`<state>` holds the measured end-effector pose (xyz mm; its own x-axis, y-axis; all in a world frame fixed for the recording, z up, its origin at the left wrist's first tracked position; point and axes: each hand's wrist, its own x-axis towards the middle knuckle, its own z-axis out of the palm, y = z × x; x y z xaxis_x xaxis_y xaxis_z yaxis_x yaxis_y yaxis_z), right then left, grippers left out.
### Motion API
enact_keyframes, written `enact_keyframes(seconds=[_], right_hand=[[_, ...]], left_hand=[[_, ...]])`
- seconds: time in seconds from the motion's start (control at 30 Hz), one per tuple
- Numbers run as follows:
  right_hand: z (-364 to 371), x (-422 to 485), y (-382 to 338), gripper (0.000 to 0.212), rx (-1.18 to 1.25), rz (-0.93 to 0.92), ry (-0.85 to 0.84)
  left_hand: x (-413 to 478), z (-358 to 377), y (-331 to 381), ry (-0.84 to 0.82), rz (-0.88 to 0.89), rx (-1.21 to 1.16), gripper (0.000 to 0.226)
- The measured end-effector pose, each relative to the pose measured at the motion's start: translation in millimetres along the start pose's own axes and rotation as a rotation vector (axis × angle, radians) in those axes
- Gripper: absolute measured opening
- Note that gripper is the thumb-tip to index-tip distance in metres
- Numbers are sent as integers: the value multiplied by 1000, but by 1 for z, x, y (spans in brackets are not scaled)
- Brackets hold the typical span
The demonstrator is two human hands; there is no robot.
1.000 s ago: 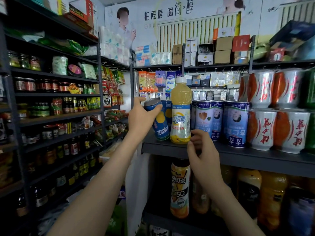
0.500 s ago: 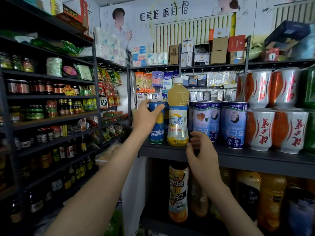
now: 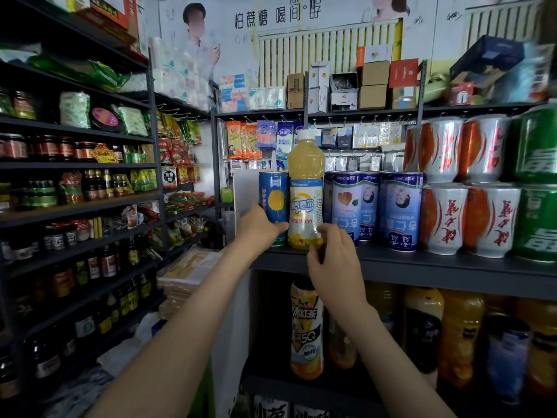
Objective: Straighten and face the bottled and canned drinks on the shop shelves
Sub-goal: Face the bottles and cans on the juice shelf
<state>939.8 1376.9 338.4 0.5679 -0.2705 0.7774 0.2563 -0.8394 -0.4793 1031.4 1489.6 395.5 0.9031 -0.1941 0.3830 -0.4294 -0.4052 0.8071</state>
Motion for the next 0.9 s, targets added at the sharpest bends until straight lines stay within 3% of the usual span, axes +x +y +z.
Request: enact_keyframes(seconds=[0.07,0.13,0.2,0.27,0.37,0.47,0.63,0.8,0.9], right_hand=[[-2,-3,1,32,14,-12,24],[-8,-8,4,30,39,-28,65],[-16,-16,9,27,44,-51,112],[-27,-27,16,24,40,-69,154],[-46,-57,32,22,33,-49,177],[-67,-100,56,20,-10,60,111],[-90,-189,108,17,-36,388,-57],[-120,-275,158,12,-79,744,-183],[-150,-320,189,14,-115,902,-227]], left_hand=[[-11,3,5,110,32,139,64],[-35,10,12,299,173,258,68],[-66,25,18,416,369,175,62],[-95,47,18,410,502,49,48],[-127,86,-1,251,584,-82,32],[-159,124,-23,11,529,-193,23],[-221,194,-54,-365,257,-266,10],[-284,275,-92,-702,-43,-171,6],[-325,320,-101,-797,-161,-69,8]])
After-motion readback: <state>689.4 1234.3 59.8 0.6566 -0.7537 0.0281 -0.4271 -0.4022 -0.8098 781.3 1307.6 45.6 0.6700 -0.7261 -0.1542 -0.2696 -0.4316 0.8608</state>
